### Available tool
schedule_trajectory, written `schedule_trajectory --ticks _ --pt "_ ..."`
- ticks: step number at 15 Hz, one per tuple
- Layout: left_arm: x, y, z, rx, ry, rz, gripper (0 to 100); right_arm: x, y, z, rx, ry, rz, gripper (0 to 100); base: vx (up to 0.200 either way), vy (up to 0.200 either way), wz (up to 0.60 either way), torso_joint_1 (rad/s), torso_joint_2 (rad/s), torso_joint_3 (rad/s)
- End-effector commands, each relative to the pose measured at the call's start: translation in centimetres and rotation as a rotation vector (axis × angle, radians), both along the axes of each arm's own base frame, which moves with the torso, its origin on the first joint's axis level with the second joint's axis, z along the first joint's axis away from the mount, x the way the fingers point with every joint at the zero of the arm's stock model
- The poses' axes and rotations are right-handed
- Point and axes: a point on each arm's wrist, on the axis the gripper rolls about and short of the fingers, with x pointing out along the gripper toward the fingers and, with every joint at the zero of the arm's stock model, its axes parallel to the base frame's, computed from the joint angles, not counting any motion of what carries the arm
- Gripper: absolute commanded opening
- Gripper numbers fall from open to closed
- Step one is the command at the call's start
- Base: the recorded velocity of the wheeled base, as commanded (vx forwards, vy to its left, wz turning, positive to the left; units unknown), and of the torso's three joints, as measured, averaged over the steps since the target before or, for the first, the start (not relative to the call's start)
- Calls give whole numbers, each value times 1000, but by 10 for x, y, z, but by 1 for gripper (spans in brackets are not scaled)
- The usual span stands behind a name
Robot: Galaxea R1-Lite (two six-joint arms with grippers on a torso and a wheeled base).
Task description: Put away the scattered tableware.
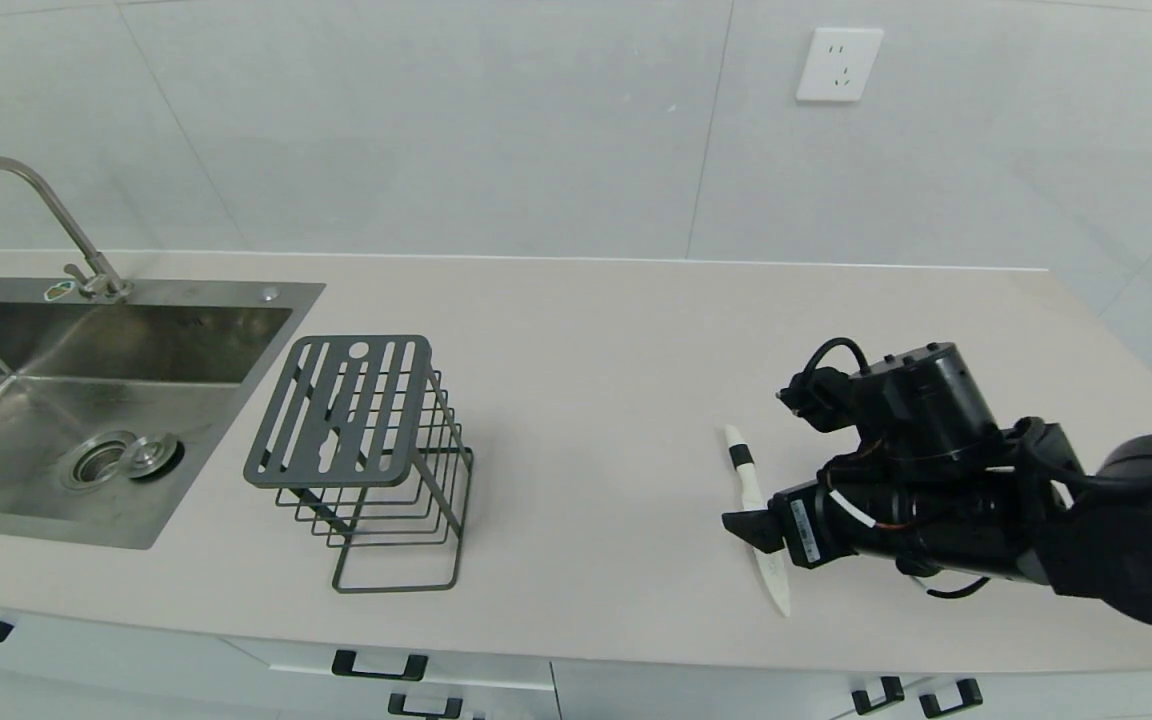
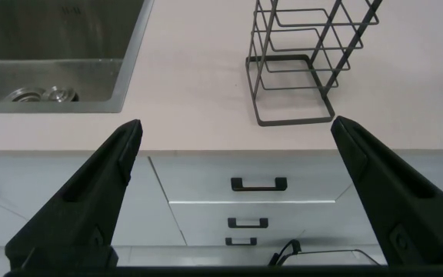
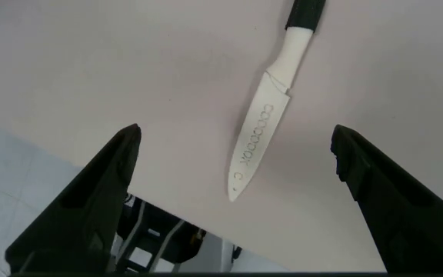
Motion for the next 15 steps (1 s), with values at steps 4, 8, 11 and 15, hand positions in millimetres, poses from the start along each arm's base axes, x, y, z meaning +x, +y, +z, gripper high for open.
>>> schedule_trajectory --ticks 4,8,11,15 --pt "0 0 0 0 0 0 100 15 6 -37 -59 96 -46 100 0 0 0 0 0 0" --pt "0 0 0 0 0 0 100 35 10 -59 -63 42 -94 100 0 0 0 0 0 0" --pt "0 0 0 0 0 0 100 42 10 -67 -75 44 -112 100 0 0 0 0 0 0" --pt "0 0 0 0 0 -1 100 47 10 -63 -72 21 -123 100 0 0 0 0 0 0"
